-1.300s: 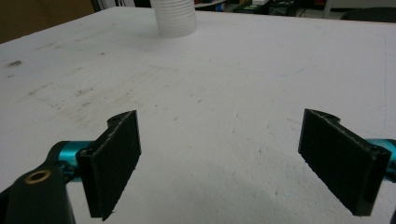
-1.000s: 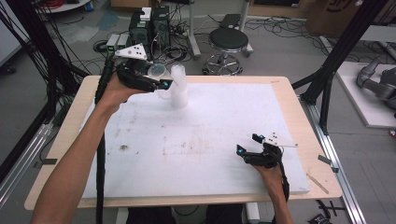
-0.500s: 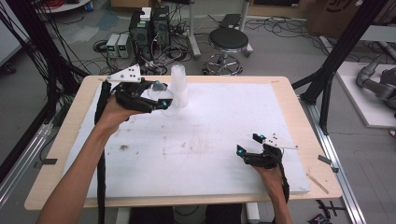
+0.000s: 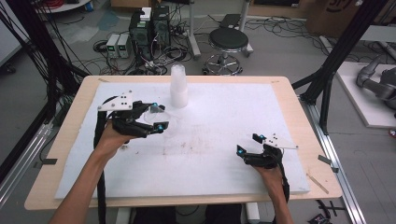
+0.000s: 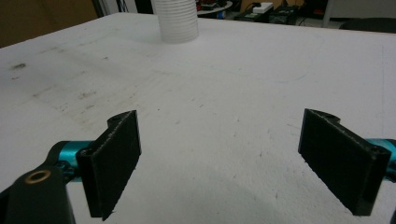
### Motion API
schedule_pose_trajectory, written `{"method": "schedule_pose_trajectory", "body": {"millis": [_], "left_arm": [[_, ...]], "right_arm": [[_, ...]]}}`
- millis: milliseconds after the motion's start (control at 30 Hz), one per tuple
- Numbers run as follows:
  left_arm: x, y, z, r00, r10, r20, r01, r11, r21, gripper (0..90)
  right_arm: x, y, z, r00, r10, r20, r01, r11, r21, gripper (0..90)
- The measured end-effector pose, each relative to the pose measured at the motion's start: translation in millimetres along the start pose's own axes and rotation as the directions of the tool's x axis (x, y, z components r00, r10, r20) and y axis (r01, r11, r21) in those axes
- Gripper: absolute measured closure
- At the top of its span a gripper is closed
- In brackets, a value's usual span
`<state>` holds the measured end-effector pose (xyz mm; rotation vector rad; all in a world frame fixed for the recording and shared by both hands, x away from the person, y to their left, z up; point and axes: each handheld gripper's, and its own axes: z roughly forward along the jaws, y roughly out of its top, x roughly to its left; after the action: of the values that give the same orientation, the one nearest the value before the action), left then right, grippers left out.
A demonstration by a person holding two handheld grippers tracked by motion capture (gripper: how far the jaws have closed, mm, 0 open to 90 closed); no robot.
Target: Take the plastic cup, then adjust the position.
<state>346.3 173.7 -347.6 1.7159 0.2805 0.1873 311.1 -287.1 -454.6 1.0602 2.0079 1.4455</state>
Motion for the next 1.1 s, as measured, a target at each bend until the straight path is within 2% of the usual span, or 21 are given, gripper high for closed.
{"method": "schedule_pose_trajectory", "body": {"millis": [200,367,500,833,900,933,967,1000,1067,1100], "left_arm": [[-8.2,-16.8,-5.7,0.9996,-0.025,0.014,0.026,0.9989,-0.038,37.4],[-9.1,-27.3,-8.6,0.9994,-0.031,0.013,0.032,0.9984,-0.047,37.4],[-7.5,-30.2,-10.0,0.9995,-0.03,0.002,0.03,0.9984,-0.048,37.3],[-6.3,-32.3,-9.7,0.9995,-0.03,0.013,0.031,0.9982,-0.051,37.3],[-6.6,-32.9,-10.2,0.9993,-0.032,0.017,0.033,0.9979,-0.055,37.3],[-6.5,-33.0,-10.1,0.9993,-0.032,0.017,0.033,0.9981,-0.053,37.3],[-6.6,-33.0,-10.1,0.9994,-0.031,0.018,0.032,0.9981,-0.052,37.4],[-6.8,-33.2,-9.9,0.9993,-0.032,0.021,0.033,0.9979,-0.055,37.4],[-7.4,-33.6,-9.0,0.999,-0.033,0.029,0.035,0.9978,-0.057,37.4],[-7.8,-33.9,-8.5,0.9989,-0.031,0.034,0.032,0.9978,-0.058,37.4]], "right_arm": [[0.9,-0.1,-0.1,1.0,-0.002,0.006,0.002,1.0,0.001,13.1],[2.2,-0.4,-0.9,0.9998,-0.018,0.012,0.018,1.0,-0.006,13.1],[1.8,-0.7,-1.6,0.9999,-0.01,0.005,0.01,1.0,-0.014,13.1],[0.9,-0.1,-0.8,0.9999,-0.009,-0.012,0.009,1.0,-0.004,13.1],[-1.5,0.1,-1.2,0.9991,-0.001,-0.043,0.0,1.0,-0.009,13.1],[-1.5,0.1,-1.2,0.9991,-0.001,-0.043,0.0,1.0,-0.009,13.1],[-2.8,0.2,-2.0,0.9969,0.001,-0.079,-0.002,1.0,-0.013,13.1],[-2.8,0.2,-2.0,0.9969,0.001,-0.079,-0.002,1.0,-0.013,13.1],[-2.7,0.9,-2.8,0.9937,-0.015,-0.111,0.014,1.0,-0.015,13.1],[-1.0,3.7,-3.9,0.9889,-0.033,-0.145,0.031,0.999,-0.013,13.1]]}}
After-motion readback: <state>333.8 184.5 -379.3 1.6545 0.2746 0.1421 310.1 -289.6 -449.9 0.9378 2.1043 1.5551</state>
